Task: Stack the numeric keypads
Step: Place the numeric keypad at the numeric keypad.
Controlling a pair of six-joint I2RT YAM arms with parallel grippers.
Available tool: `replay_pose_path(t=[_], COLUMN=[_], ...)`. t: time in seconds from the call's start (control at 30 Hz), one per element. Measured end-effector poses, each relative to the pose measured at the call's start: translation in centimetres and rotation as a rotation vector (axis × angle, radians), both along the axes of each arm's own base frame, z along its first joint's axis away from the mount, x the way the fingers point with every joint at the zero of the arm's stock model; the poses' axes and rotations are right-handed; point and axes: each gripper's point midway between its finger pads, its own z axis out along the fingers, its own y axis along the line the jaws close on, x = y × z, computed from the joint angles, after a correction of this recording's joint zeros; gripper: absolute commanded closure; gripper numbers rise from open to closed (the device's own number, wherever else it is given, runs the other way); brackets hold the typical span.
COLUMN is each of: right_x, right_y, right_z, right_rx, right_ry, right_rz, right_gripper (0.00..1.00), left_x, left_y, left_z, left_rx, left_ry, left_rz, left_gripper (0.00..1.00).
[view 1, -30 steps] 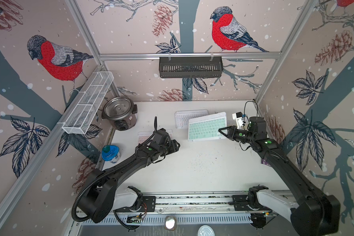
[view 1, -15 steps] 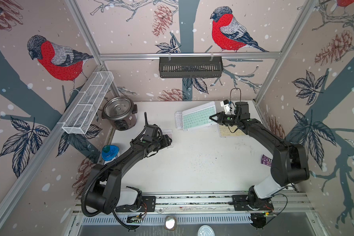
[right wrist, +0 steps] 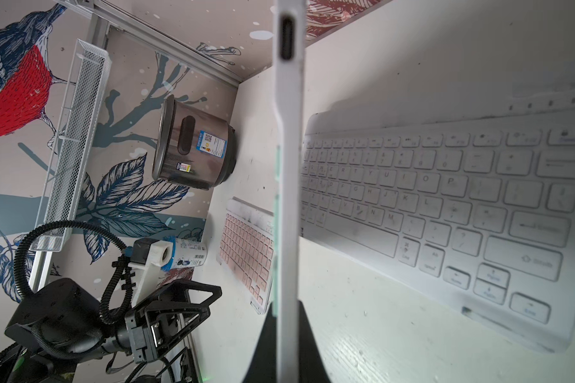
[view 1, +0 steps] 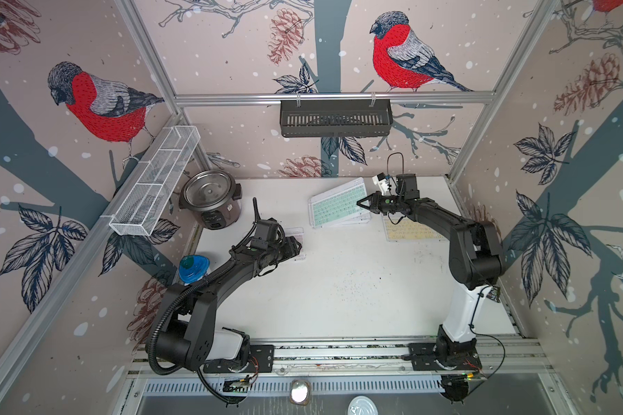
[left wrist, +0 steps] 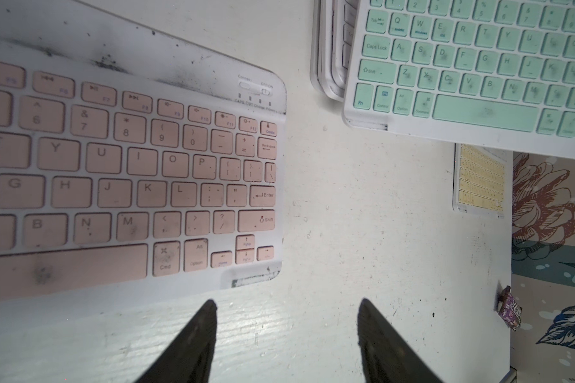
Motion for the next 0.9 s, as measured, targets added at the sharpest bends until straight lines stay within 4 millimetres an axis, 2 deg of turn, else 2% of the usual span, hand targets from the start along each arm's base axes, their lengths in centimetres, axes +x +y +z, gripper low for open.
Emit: replay_pose_path(t=[0.3, 0.67, 0.9], right_x=[1.7, 3.8, 4.2], right_y=[0.6, -0.2, -0.8], right_z=[-1.2, -2.4, -3.6], right_rx=[0.034, 0.064, 0.066], right_ry=[0.011, 0.031, 0.056], right_rz=[0.031, 0.021, 0.013], right_gripper=[0.92, 0.87, 0.86], left_x=[0.1, 0.7, 0.9], left_y=[-0.1, -0.3, -0.4], left_z=[-1.1, -1.9, -2.2], left_rx=[0.007, 0.013, 0.015], left_ry=[0.023, 0.047, 0.057], left_rz=[0.000, -0.001, -0.003], left_gripper=[0.33, 0.34, 0.34])
